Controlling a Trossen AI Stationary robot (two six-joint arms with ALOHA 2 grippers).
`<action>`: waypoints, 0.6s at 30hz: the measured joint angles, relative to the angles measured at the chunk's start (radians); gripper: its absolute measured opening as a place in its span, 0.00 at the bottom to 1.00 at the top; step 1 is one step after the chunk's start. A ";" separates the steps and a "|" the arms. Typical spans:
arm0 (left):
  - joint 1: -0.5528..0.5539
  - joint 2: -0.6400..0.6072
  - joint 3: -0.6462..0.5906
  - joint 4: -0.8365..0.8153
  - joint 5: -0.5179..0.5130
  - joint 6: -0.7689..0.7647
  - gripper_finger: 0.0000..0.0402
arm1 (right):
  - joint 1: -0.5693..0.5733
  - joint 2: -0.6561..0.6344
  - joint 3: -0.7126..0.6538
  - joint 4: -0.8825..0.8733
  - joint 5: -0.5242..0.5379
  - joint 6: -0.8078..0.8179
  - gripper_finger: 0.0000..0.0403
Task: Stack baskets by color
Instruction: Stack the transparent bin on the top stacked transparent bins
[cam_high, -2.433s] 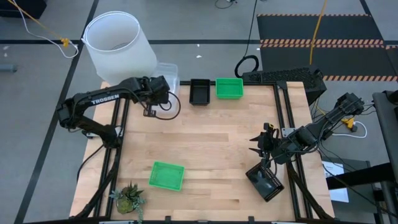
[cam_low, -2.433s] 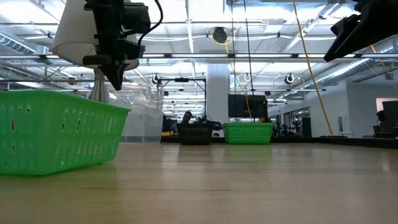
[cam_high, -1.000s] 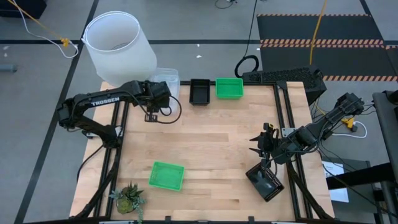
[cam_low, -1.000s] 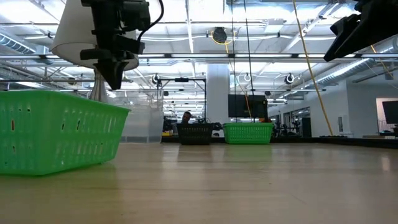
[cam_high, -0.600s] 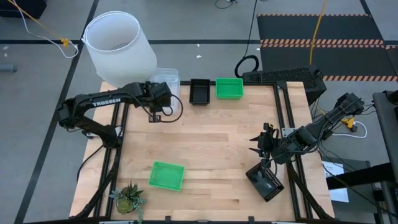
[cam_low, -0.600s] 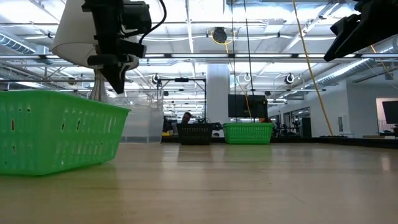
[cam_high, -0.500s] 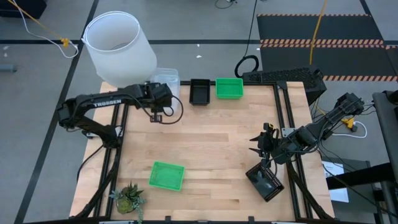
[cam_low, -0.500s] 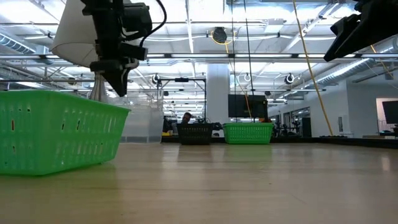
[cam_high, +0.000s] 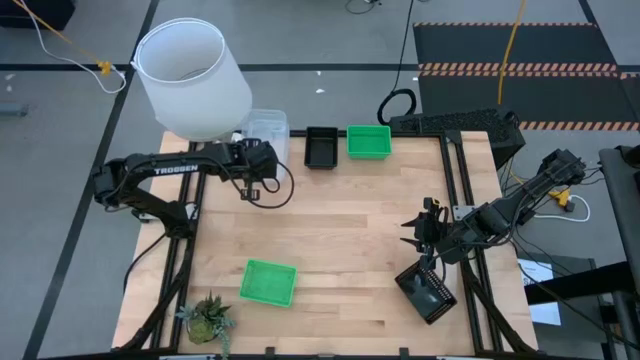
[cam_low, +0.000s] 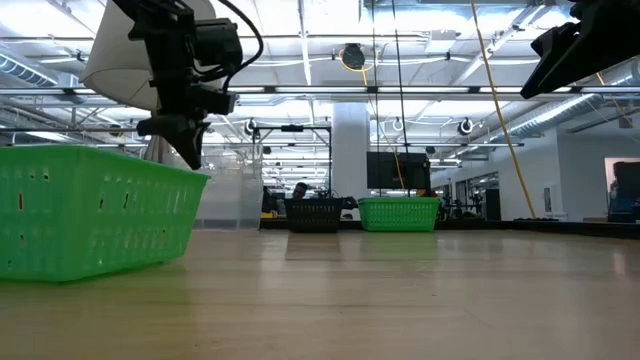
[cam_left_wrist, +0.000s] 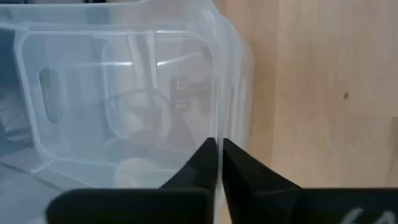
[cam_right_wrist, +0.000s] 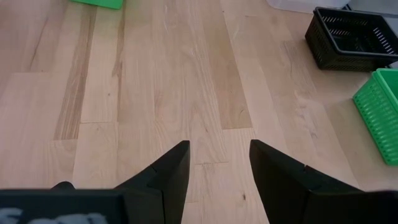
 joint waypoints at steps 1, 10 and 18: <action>0.000 0.001 0.005 0.000 0.001 -0.004 0.03 | 0.000 0.000 0.000 0.000 0.000 0.000 0.40; 0.000 0.001 0.048 -0.027 0.022 -0.023 0.02 | 0.000 0.000 0.000 0.000 0.000 0.000 0.40; 0.000 0.001 0.111 -0.188 0.041 -0.049 0.03 | 0.000 0.000 0.000 0.000 0.000 -0.004 0.40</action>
